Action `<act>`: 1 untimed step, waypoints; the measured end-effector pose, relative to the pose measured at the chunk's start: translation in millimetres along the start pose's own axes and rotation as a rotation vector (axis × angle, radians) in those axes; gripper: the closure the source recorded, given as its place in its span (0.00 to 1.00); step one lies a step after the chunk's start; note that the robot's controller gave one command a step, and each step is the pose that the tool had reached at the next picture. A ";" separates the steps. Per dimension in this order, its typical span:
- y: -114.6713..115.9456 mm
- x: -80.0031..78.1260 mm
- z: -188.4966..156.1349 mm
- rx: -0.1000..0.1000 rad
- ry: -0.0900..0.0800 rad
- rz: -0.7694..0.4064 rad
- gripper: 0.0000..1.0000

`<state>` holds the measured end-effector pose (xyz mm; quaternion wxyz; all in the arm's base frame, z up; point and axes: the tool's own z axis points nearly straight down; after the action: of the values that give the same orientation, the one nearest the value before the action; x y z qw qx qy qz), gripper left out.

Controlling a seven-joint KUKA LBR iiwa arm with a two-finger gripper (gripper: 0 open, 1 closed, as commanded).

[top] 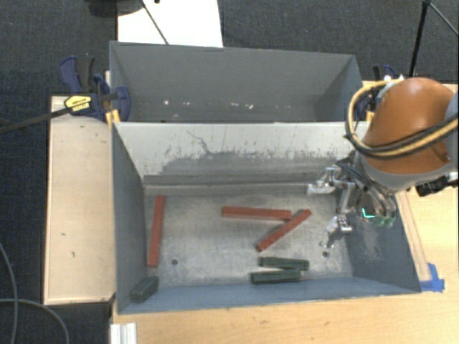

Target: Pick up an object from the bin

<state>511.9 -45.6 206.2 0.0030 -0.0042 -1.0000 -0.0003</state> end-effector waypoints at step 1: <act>0.2 -1.7 -4.3 0.001 -0.009 -0.002 0.00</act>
Offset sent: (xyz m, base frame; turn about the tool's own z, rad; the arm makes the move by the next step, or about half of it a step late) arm 0.0535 0.0468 -0.1362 -0.3890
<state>513.6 -45.5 210.5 -0.0014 -0.0033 -1.0000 0.0001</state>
